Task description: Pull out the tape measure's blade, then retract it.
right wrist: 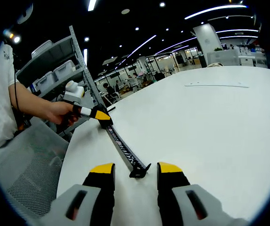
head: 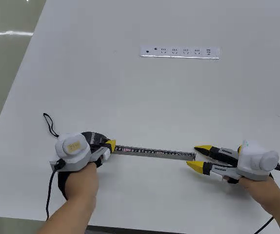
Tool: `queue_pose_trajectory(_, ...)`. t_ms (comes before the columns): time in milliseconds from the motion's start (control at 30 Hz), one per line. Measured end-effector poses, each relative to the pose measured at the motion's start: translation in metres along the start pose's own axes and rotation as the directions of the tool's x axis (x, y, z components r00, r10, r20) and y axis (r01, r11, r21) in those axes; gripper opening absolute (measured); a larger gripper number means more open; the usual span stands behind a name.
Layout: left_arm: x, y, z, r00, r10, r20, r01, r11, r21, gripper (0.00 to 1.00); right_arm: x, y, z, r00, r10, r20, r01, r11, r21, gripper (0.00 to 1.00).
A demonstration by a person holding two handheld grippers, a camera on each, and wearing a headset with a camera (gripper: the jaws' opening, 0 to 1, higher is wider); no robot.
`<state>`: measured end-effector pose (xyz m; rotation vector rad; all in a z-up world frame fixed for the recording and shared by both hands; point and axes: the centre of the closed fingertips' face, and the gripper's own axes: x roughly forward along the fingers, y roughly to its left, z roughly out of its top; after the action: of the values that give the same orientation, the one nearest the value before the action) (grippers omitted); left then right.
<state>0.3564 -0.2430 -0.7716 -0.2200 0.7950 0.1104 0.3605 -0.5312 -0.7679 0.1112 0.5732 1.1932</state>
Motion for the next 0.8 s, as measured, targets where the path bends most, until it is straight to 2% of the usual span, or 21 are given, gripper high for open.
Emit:
queue_pose_trajectory(233,0.000,0.000,0.000,1.0000,0.002,0.001,-0.002,1.000,0.001,0.70,0.001,0.002,-0.001,0.9999,0.013,0.008,-0.014,1.000,0.019,0.28)
queue_pose_trajectory(333,0.000,-0.001,0.000,1.0000,0.001,0.000,-0.001,1.000,0.001,0.70,0.002,0.007,-0.002,0.9995,0.029,-0.009,-0.028,0.999,0.023,0.22)
queue_pose_trajectory(433,0.000,-0.001,0.000,1.0000,0.002,0.001,-0.002,1.000,0.001,0.70,0.002,0.008,0.001,0.9996,0.027,-0.005,-0.027,0.999,0.031,0.20)
queue_pose_trajectory(800,0.000,-0.001,-0.001,1.0000,0.002,0.002,-0.002,1.000,0.004,0.70,0.001,0.009,0.004,0.9993,0.037,-0.002,-0.036,0.999,0.037,0.16)
